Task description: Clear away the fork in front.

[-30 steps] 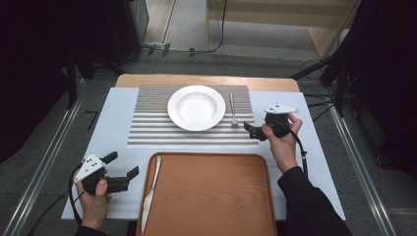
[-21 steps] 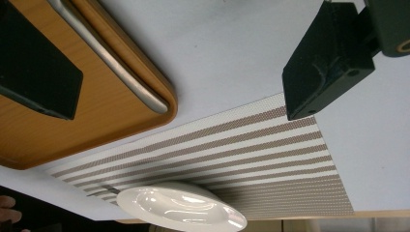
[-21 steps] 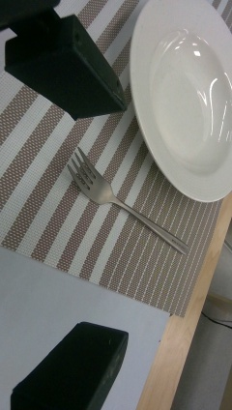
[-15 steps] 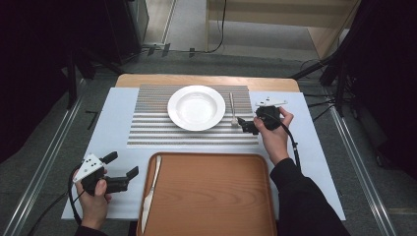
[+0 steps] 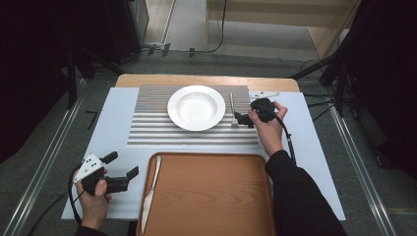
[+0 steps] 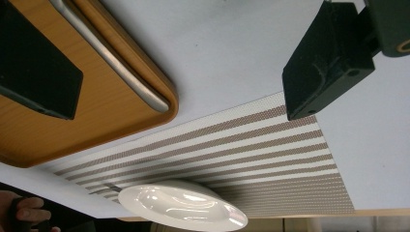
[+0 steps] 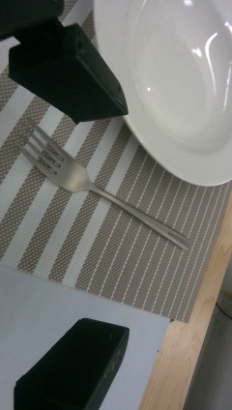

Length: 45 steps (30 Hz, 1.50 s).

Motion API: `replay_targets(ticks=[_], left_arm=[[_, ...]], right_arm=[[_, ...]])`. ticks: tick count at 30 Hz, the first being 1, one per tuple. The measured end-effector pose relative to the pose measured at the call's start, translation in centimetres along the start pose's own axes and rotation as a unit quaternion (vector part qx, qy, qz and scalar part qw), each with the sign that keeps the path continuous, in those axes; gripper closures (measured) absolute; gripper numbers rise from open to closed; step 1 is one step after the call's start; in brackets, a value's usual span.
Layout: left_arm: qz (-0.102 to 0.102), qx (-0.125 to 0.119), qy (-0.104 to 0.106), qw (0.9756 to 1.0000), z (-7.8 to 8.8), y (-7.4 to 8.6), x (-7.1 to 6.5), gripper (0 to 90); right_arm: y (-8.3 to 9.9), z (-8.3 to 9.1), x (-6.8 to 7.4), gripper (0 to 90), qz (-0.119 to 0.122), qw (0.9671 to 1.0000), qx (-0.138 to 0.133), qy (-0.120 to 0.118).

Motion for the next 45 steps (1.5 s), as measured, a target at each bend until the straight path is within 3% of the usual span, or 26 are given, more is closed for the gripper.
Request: replay_targets(ticks=[8,10,12,16,23,26,30,32,35,45], left_arm=[[0.002,0.0,0.001,1.0,0.0,0.0,0.0,0.0],[0.003,0.0,0.001,1.0,0.0,0.0,0.0,0.0],[0.003,0.0,0.001,1.0,0.0,0.0,0.0,0.0],[0.002,0.0,0.002,1.0,0.0,0.0,0.0,0.0],[0.001,0.0,0.003,1.0,0.0,0.0,0.0,0.0],[0.002,0.0,0.003,1.0,0.0,0.0,0.0,0.0],[0.002,-0.001,0.003,1.0,0.0,0.0,0.0,0.0],[0.002,-0.001,0.004,1.0,0.0,0.0,0.0,0.0],[0.003,-0.001,0.004,1.0,0.0,0.0,0.0,0.0],[0.002,-0.001,0.004,1.0,0.0,0.0,0.0,0.0]], right_arm=[[-0.6,-1.7,-0.4,1.5,-0.019,0.9994,0.028,0.008],[-0.8,-1.8,-0.9,15.4,-0.025,0.999,0.028,0.025],[-1.1,-2.0,-1.1,18.7,-0.037,0.9988,0.025,0.022],[-1.1,-2.7,-1.1,35.7,-0.051,0.9979,0.032,0.026],[-0.4,-4.2,-0.3,44.4,-0.034,0.9969,0.06,0.039],[-0.2,-4.6,0.0,52.2,-0.044,0.9963,0.069,0.025],[0.3,-5.2,0.2,60.9,-0.047,0.994,0.095,0.026],[0.3,-5.3,0.6,65.9,-0.07,0.9919,0.105,0.012],[0.1,-5.5,0.8,66.9,-0.082,0.9905,0.109,0.013],[0.4,-6.6,0.8,70.4,-0.076,0.9876,0.13,0.045]])
Point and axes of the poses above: each handheld gripper's, and its own axes: z roughly backward along the jaws, y roughly out of its underside, x roughly to its left, the point moved 9 cm from there along -z, roughly forward along the jaws
